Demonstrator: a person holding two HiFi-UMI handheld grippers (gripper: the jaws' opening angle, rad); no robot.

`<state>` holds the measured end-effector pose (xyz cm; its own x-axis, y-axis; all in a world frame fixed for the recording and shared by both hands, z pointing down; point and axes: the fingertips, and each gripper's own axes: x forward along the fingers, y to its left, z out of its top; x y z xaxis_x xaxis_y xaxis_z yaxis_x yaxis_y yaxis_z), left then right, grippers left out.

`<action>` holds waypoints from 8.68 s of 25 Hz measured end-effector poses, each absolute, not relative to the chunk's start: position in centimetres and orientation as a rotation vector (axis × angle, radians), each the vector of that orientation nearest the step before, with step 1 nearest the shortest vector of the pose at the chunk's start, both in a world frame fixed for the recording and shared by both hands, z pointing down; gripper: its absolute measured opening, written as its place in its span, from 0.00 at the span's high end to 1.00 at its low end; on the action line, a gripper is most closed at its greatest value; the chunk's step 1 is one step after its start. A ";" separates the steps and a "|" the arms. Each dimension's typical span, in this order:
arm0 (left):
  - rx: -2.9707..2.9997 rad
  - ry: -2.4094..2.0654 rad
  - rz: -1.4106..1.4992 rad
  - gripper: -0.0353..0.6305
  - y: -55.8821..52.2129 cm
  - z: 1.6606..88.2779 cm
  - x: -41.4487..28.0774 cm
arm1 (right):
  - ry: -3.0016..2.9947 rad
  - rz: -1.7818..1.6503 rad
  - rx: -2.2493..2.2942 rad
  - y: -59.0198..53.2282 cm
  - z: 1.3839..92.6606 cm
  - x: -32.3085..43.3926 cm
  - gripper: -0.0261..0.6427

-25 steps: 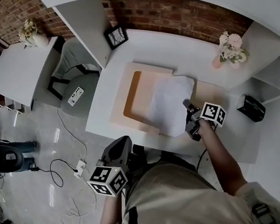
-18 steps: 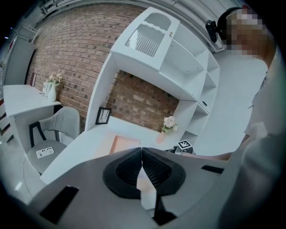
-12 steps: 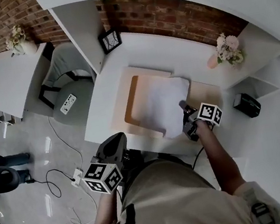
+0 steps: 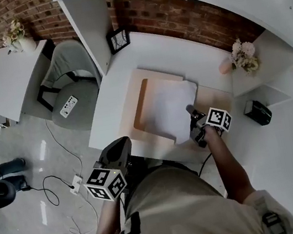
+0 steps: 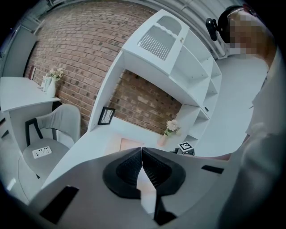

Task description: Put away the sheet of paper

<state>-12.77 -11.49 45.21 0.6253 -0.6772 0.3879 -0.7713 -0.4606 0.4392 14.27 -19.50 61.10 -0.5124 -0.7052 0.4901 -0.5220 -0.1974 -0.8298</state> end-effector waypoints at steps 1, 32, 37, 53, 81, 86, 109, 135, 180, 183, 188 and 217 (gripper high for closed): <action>2.257 -1.133 0.208 0.92 -11.5 45.3 -13.0 | 1.885 -1.803 -1.464 -19.5 61.1 14.1 0.92; 2.221 -1.122 0.210 0.92 -13.0 46.2 -15.8 | 1.881 -1.841 -1.433 -22.4 61.3 9.9 0.92; 2.215 -1.121 0.211 0.92 -13.2 46.5 -16.0 | 1.888 -1.848 -1.425 -22.8 61.4 9.3 0.92; 2.199 -1.120 0.217 0.92 -13.3 46.9 -16.5 | 1.896 -1.879 -1.392 -24.1 61.8 7.5 0.92; 2.185 -1.111 0.234 0.92 -13.7 47.3 -16.9 | 1.958 -1.888 -1.311 -25.3 61.7 4.5 0.92; 2.184 -1.109 0.233 0.92 -13.6 47.6 -16.9 | 1.994 -1.882 -1.332 -25.1 62.1 4.9 0.92; 2.171 -1.107 0.269 0.92 -13.3 48.4 -16.6 | 1.867 -1.932 -1.493 -26.4 64.6 7.6 0.92; 2.146 -1.121 0.261 0.92 -14.1 48.7 -17.5 | 1.868 -1.962 -1.455 -27.1 63.7 5.7 0.92; 2.160 -1.023 0.309 0.92 -15.2 49.4 -17.5 | 1.847 -1.950 -1.468 -27.2 64.2 5.1 0.92; 2.166 -1.022 0.315 0.92 -15.4 49.3 -17.1 | 1.853 -1.950 -1.463 -27.2 64.4 5.0 0.92; 2.166 -1.020 0.310 0.92 -15.3 49.2 -17.0 | 1.865 -1.947 -1.472 -27.3 64.3 5.0 0.92; 2.176 -1.039 0.279 0.92 -13.5 48.7 -19.3 | 1.883 -1.900 -1.537 -27.1 64.2 4.7 0.92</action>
<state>-19.35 -13.45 48.72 0.6553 -0.5982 0.4612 -0.7487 -0.4338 0.5012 4.69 -27.12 64.18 -0.5024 -0.6421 0.5790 -0.5731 -0.2542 -0.7791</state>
